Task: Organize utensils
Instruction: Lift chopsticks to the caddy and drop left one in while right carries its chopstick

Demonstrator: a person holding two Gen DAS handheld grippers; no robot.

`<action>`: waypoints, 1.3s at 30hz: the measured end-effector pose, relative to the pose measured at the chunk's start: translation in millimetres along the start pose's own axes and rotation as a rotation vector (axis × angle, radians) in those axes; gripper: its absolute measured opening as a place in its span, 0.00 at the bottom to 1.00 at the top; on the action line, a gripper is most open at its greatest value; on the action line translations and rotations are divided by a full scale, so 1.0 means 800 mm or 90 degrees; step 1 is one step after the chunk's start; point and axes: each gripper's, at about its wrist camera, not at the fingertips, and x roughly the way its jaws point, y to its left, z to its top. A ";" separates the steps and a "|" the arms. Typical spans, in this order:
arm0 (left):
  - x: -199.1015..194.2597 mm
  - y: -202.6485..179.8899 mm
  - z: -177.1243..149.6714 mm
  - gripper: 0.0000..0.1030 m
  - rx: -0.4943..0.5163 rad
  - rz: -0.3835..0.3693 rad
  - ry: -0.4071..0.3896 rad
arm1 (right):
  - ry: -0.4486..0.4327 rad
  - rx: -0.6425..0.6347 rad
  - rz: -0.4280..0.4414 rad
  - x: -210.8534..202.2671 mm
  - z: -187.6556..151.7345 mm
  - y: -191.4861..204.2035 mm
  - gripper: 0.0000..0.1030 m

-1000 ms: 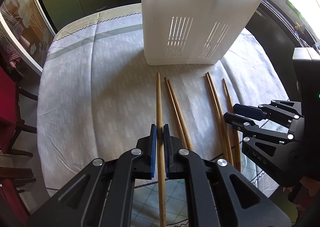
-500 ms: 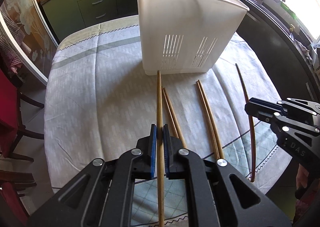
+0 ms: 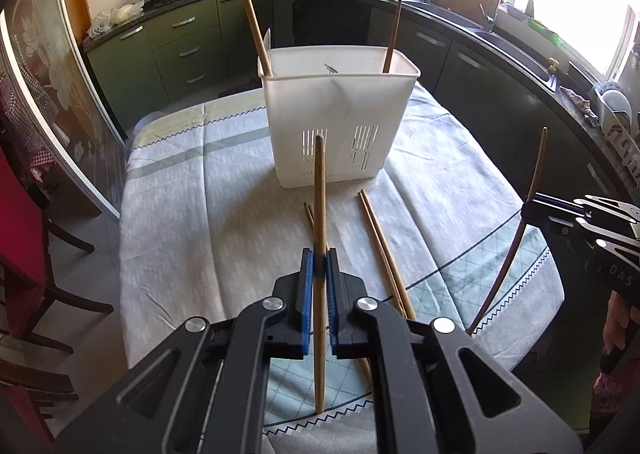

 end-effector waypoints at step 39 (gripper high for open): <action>-0.108 -0.016 0.243 0.06 -0.048 0.061 -0.201 | -0.036 -0.004 0.023 -0.032 0.002 -0.027 0.07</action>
